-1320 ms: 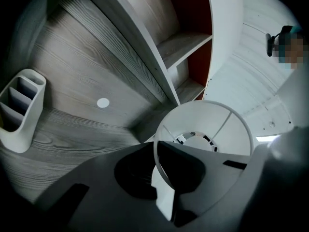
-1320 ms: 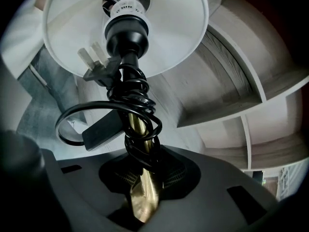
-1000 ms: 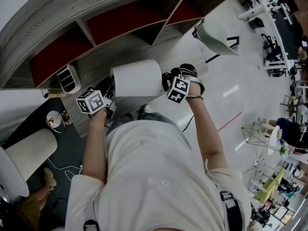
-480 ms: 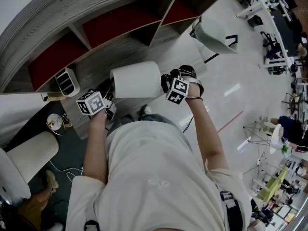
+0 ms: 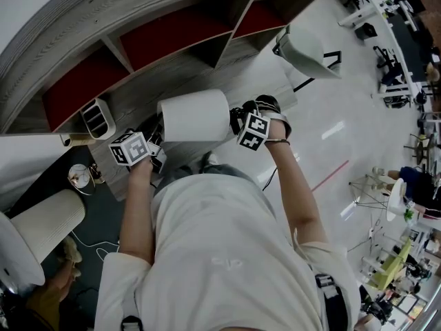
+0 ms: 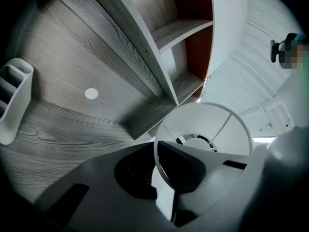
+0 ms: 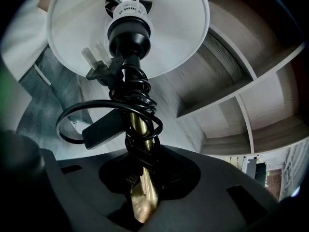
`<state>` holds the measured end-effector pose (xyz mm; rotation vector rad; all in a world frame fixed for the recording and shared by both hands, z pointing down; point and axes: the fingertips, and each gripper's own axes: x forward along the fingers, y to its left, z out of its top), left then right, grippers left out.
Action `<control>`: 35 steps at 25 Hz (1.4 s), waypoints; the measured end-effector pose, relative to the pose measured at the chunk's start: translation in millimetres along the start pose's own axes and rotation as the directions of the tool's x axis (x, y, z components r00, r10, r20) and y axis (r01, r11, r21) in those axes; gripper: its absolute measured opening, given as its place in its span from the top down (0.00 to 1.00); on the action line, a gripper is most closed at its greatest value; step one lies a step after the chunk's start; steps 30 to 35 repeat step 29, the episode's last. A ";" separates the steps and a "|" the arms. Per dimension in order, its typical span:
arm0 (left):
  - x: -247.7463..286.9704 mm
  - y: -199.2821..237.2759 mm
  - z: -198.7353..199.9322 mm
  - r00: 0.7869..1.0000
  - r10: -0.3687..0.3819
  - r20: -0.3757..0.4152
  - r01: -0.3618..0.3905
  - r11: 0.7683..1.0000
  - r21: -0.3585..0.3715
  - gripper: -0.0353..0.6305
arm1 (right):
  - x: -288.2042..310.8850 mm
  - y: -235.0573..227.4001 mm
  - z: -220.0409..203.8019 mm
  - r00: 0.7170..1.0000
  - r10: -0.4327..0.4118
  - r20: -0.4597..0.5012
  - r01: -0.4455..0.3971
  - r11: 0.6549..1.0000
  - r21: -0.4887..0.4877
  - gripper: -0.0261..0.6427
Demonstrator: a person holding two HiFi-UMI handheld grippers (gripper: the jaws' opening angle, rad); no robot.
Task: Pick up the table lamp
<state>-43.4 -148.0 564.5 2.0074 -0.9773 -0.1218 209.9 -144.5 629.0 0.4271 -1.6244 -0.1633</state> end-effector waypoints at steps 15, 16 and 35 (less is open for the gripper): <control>-7.3 7.1 3.4 1.000 0.003 -0.015 -0.003 1.000 -0.007 0.91 | 0.8 6.0 10.7 1.000 0.019 -0.003 -0.019 1.000 -0.006 0.80; -7.9 7.6 3.8 1.000 0.003 -0.014 -0.003 1.000 -0.008 0.91 | 0.9 6.1 11.8 1.000 0.020 -0.003 -0.020 1.000 -0.006 0.80; -13.3 16.3 7.9 1.000 0.011 -0.012 -0.011 1.000 -0.002 0.91 | 6.0 10.4 21.0 1.000 0.031 0.001 -0.031 0.999 -0.006 0.80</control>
